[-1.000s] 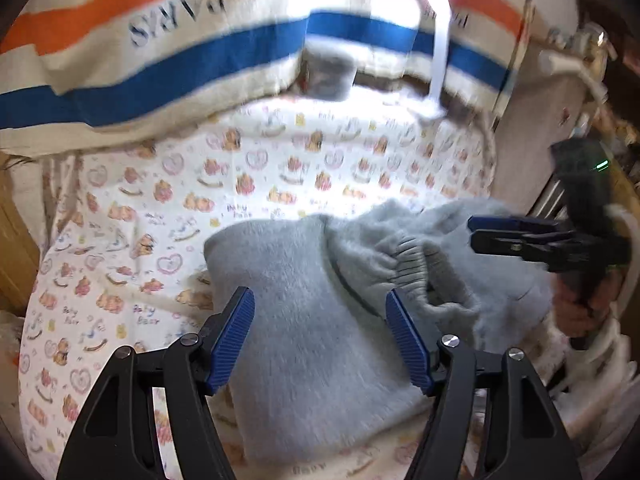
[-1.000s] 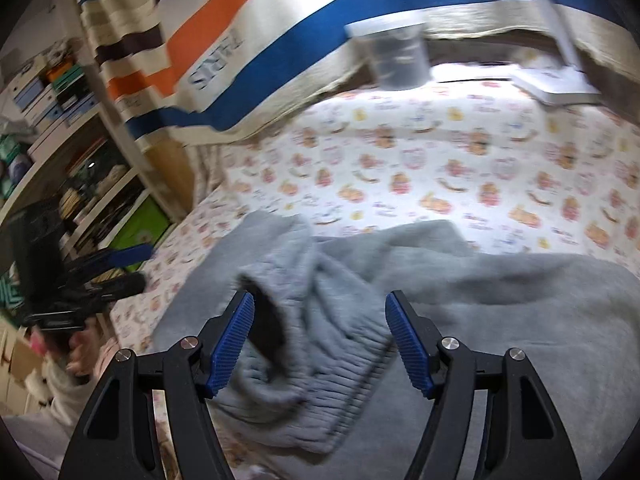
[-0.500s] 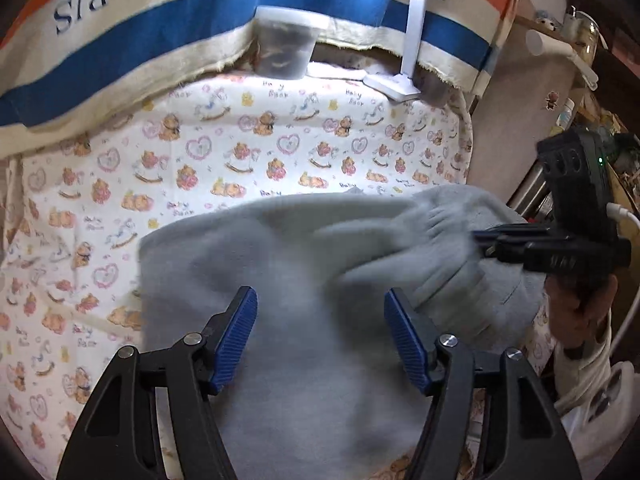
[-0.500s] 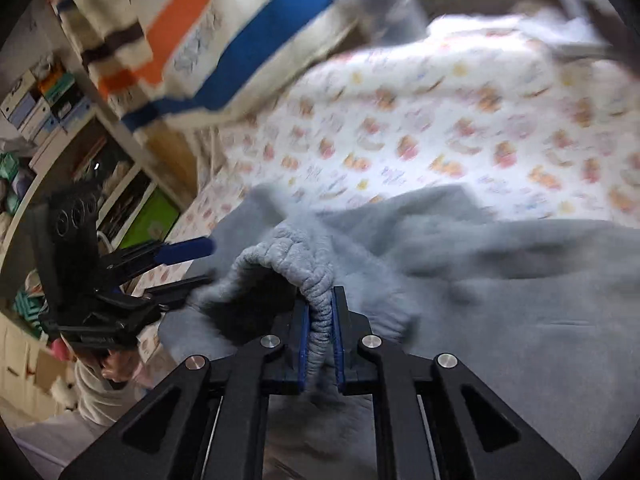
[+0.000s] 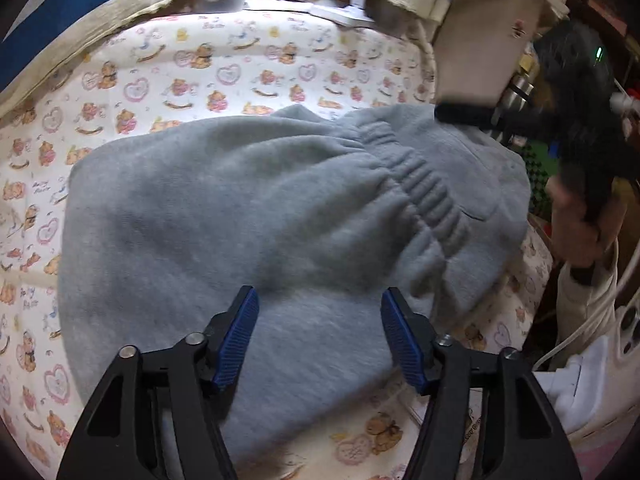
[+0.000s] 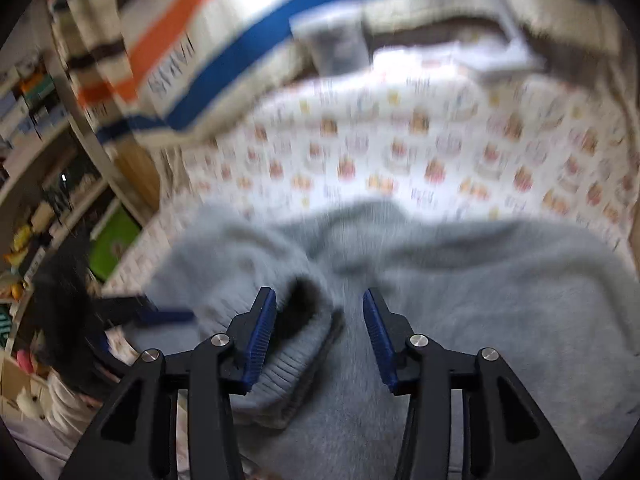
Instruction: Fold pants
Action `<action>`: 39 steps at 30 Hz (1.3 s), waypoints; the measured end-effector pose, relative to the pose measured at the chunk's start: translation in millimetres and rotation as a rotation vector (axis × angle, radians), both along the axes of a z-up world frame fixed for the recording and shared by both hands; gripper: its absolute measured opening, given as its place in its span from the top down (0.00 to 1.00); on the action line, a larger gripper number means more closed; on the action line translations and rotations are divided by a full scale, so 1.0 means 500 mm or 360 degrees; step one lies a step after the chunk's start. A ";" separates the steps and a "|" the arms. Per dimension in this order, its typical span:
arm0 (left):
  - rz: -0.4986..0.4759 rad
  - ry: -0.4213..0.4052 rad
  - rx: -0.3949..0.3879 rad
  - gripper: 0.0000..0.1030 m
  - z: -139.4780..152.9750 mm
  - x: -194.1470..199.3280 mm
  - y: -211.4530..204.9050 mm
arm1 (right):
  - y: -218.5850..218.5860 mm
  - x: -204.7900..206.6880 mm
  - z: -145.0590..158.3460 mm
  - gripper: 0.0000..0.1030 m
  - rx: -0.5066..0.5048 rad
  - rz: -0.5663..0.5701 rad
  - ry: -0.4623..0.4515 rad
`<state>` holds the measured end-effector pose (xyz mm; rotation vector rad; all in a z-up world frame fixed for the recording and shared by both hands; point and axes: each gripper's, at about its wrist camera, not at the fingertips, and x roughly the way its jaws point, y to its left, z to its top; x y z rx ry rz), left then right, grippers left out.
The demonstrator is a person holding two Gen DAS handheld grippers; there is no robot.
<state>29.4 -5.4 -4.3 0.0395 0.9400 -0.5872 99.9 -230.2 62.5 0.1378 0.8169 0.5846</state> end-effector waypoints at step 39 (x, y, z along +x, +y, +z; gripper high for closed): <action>0.0423 -0.0323 0.0218 0.23 -0.027 -0.047 0.042 | 0.106 0.021 -0.065 0.68 0.0052 0.0252 0.0061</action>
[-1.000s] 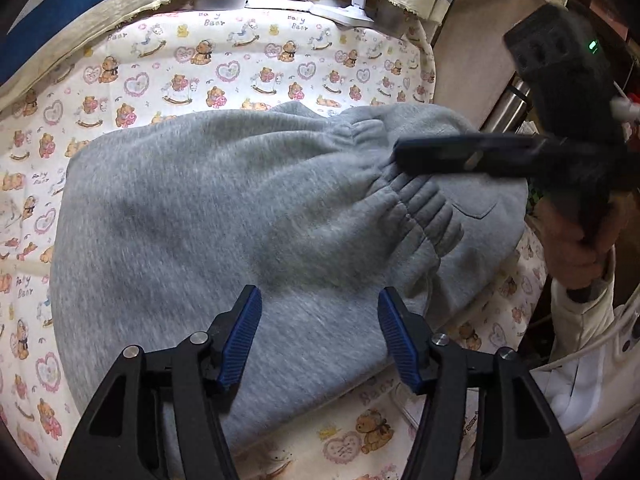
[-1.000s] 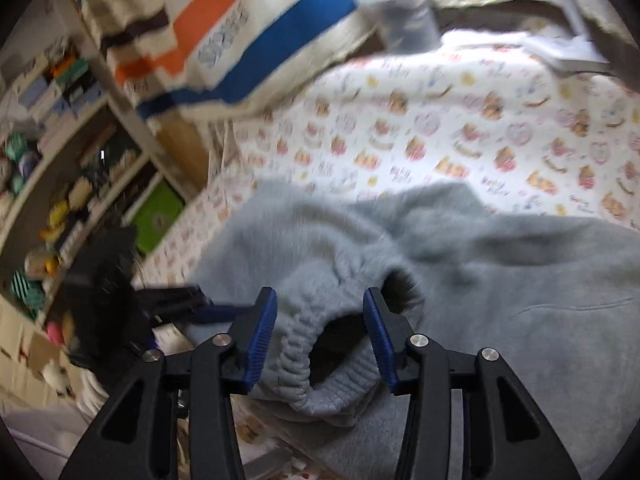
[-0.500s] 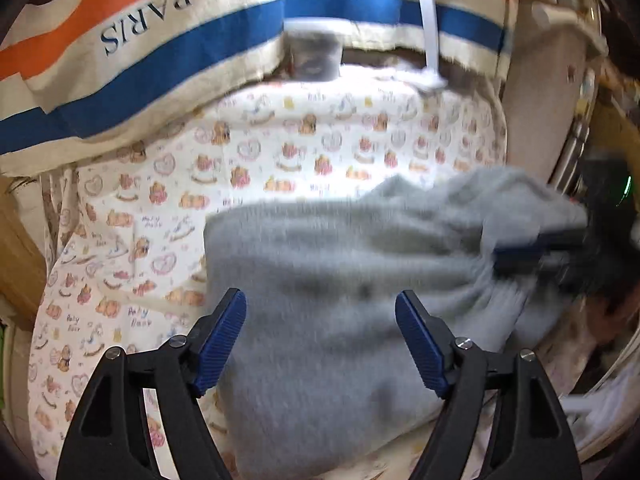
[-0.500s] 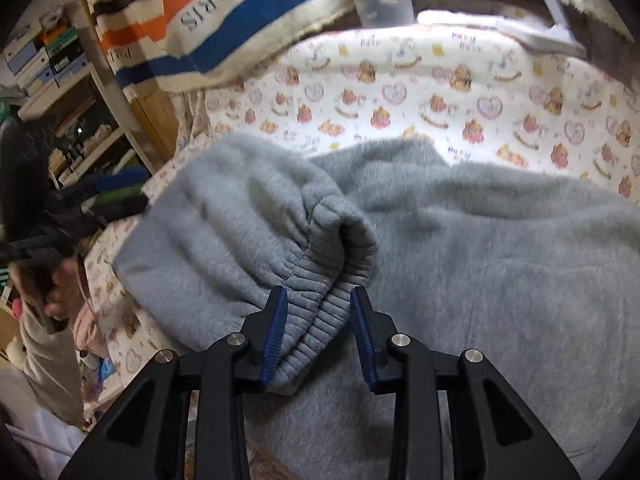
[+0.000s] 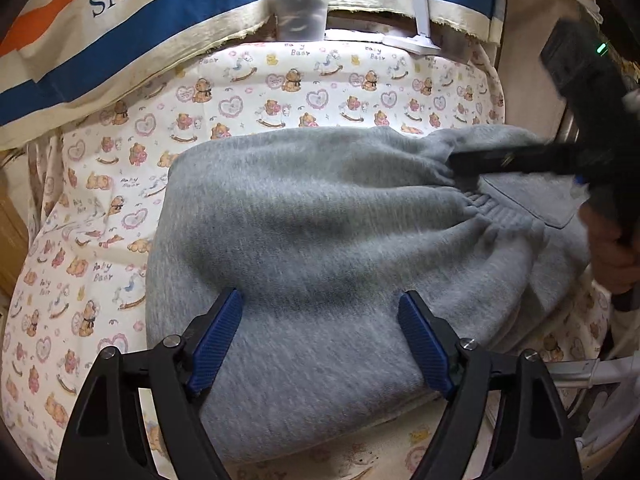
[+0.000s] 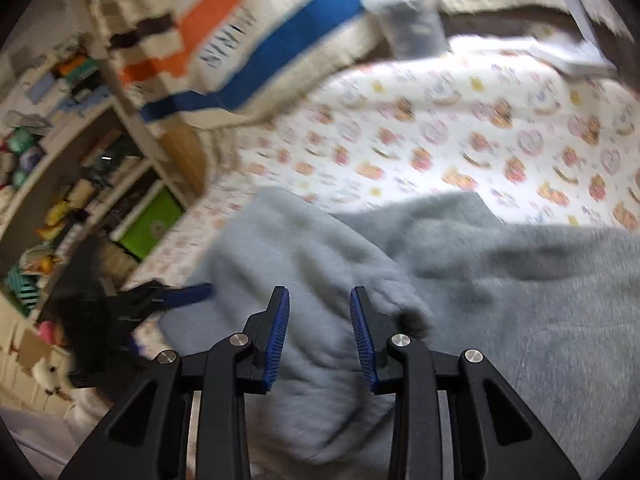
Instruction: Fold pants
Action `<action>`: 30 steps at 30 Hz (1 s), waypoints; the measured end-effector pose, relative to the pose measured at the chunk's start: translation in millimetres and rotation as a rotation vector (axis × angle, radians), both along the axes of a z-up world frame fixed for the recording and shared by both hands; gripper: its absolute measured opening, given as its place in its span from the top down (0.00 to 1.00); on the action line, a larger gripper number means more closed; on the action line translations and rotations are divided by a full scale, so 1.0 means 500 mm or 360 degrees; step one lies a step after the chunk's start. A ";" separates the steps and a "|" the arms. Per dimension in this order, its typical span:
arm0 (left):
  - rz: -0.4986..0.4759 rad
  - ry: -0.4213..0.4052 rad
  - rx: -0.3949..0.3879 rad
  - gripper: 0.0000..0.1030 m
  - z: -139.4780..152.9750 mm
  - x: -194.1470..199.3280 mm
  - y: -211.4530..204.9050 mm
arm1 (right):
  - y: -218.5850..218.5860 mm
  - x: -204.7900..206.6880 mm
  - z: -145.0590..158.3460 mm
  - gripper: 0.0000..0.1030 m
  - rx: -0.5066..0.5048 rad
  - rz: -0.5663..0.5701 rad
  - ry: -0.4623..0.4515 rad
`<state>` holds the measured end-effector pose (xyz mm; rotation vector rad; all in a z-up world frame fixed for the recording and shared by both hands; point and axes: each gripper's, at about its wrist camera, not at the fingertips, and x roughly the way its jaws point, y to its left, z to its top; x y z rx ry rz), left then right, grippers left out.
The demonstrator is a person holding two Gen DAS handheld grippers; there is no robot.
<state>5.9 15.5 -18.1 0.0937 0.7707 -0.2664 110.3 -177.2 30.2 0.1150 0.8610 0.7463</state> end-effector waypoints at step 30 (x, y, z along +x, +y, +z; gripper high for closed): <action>0.0029 -0.0091 0.0001 0.23 0.064 -0.045 -0.003 | -0.073 -0.110 -0.022 0.56 -0.0177 0.0137 -0.0180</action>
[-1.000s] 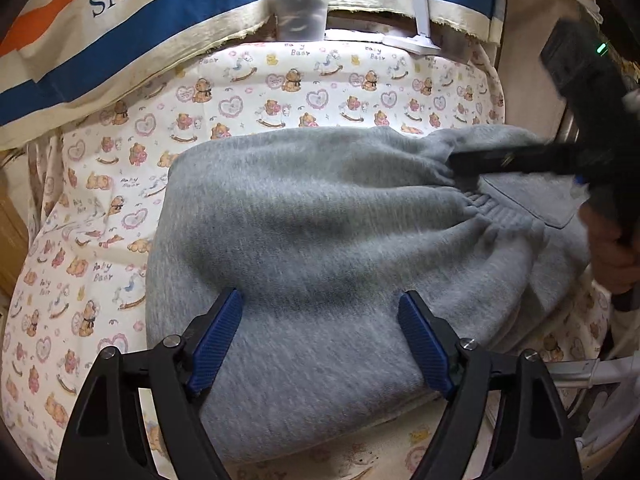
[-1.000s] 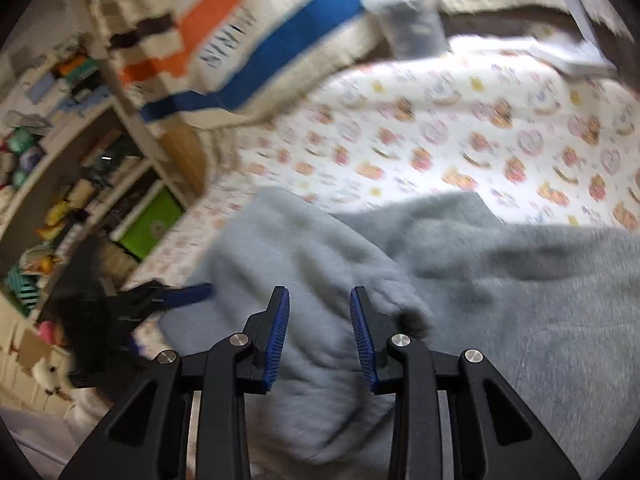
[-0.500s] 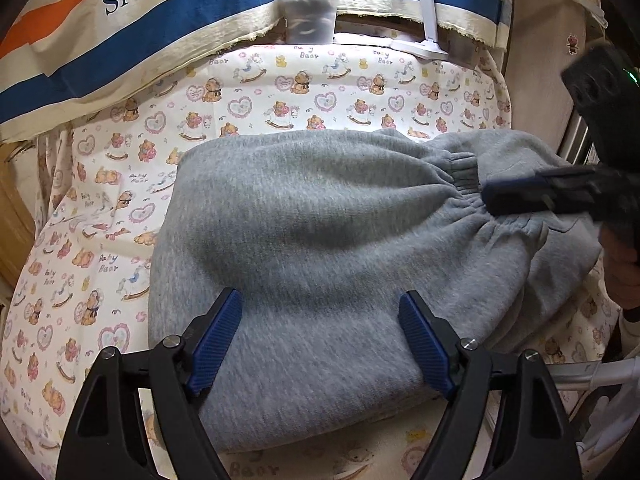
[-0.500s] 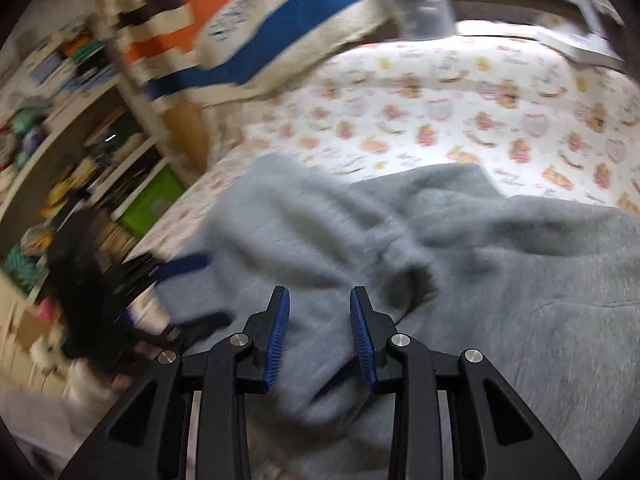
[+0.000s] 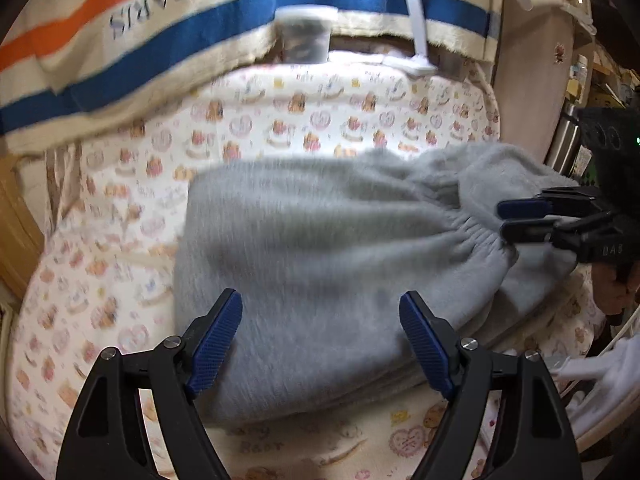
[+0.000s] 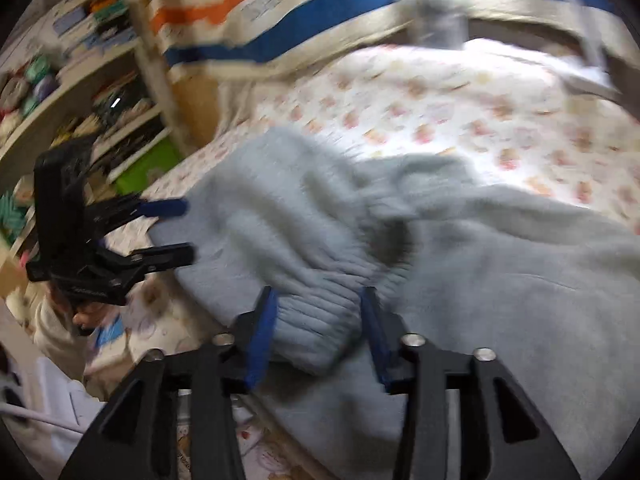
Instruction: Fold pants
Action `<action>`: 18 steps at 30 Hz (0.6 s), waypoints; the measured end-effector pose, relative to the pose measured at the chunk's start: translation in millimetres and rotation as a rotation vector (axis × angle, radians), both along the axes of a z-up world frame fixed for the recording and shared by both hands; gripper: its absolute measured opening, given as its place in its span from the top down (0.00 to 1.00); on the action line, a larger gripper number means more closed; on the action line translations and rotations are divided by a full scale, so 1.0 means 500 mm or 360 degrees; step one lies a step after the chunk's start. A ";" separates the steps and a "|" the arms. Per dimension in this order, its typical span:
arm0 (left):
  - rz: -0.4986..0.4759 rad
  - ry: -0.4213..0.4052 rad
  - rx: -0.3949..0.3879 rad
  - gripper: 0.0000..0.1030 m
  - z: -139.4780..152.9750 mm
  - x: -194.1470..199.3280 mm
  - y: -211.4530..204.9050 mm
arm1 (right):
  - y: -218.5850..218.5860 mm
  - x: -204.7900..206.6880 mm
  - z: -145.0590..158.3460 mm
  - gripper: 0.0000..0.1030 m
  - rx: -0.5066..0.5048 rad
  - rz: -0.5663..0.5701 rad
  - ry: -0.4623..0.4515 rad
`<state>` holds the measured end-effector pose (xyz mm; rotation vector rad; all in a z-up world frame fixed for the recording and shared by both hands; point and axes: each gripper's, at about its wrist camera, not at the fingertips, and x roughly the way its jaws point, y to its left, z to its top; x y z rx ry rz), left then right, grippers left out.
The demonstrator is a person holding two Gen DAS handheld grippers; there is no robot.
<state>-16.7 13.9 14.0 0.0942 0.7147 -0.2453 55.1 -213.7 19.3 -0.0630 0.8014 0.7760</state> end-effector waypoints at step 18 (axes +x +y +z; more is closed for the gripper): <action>-0.0204 0.0122 -0.0071 0.23 0.069 0.191 -0.141 | -0.522 -0.158 -0.020 0.15 0.0491 -0.1254 0.0129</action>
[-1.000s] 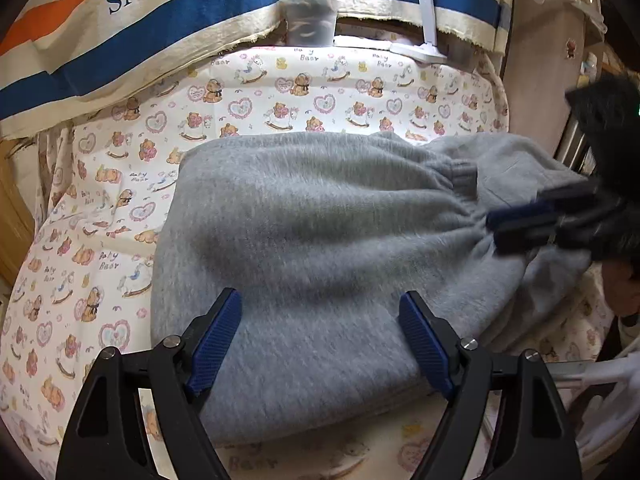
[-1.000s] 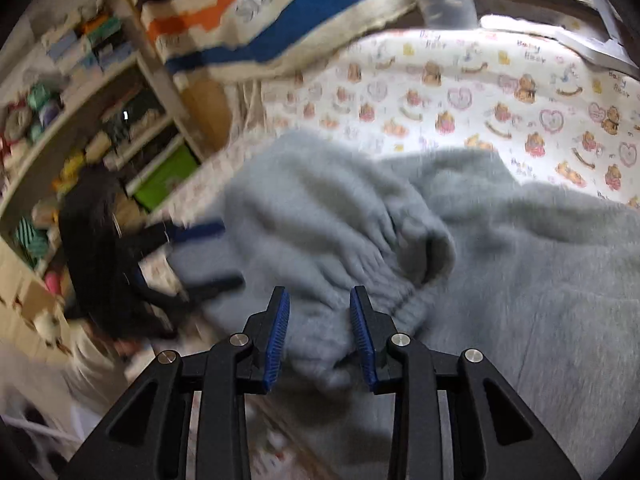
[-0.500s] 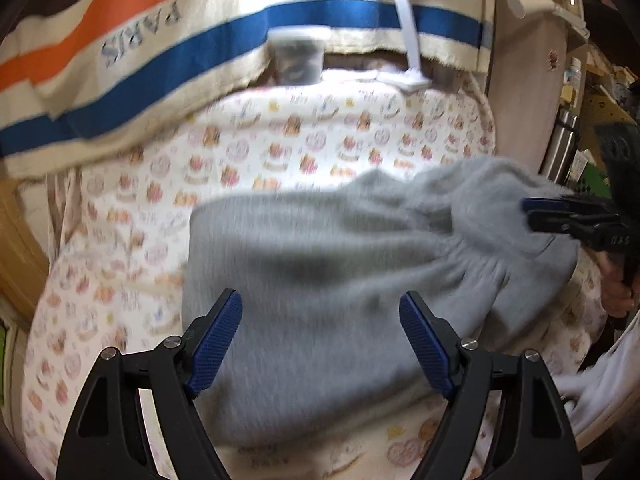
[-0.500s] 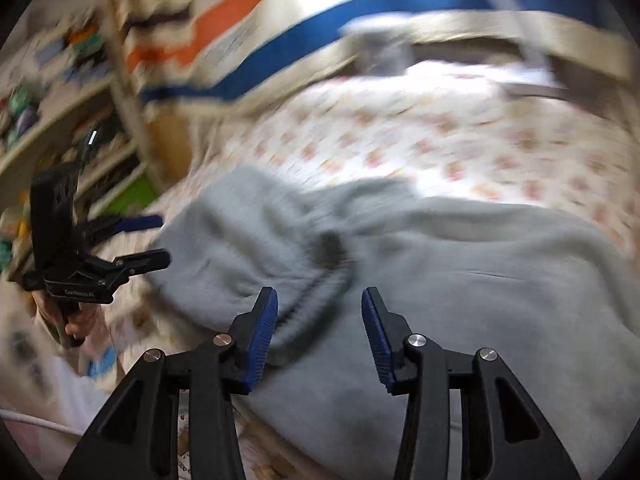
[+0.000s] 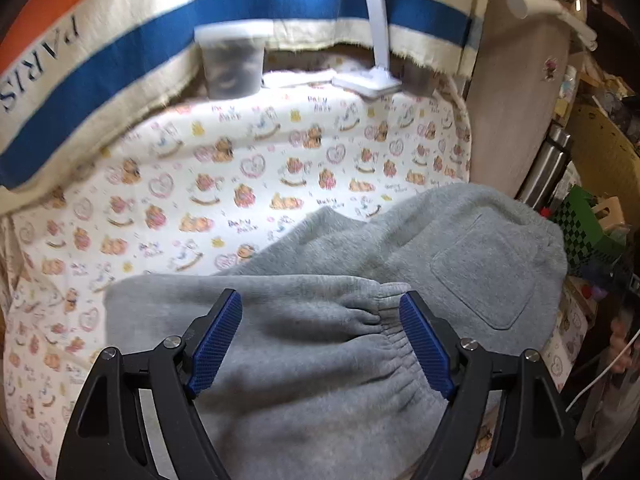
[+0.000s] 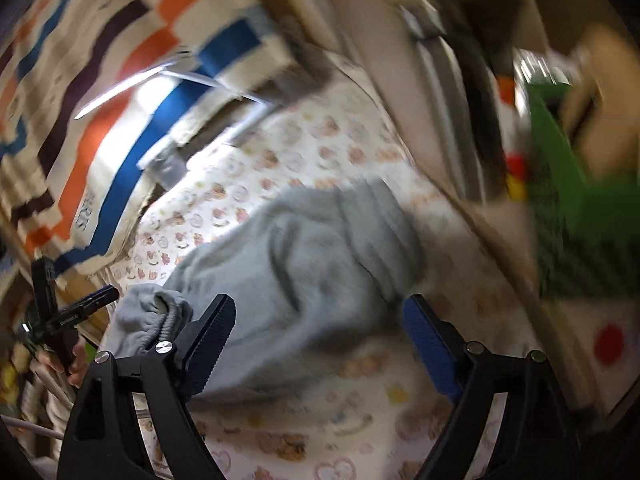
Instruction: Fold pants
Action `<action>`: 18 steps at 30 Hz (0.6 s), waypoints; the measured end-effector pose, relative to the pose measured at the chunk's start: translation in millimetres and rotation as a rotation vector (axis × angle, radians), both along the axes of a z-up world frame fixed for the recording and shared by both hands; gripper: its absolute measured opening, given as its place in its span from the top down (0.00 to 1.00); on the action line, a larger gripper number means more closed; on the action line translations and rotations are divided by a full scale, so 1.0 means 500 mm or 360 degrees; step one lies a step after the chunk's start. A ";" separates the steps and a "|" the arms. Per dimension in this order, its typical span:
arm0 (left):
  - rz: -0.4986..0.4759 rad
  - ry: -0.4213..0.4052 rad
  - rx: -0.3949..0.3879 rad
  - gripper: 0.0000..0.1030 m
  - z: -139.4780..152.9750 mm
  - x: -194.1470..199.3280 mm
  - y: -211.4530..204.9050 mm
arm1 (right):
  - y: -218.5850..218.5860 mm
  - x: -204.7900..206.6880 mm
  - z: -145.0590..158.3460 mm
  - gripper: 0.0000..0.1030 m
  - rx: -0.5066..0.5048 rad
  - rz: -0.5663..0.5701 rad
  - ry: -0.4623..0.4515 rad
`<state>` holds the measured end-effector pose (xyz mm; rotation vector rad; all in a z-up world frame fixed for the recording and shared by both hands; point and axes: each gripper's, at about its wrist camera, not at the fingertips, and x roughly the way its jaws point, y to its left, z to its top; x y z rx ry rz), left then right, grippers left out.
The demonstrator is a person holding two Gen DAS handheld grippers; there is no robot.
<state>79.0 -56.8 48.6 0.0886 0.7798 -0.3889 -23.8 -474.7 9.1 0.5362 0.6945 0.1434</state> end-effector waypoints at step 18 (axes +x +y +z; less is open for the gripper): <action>0.0067 0.0172 0.0055 0.23 -0.069 0.046 -0.032 | -0.003 0.110 -0.035 0.78 0.0163 0.0075 0.0012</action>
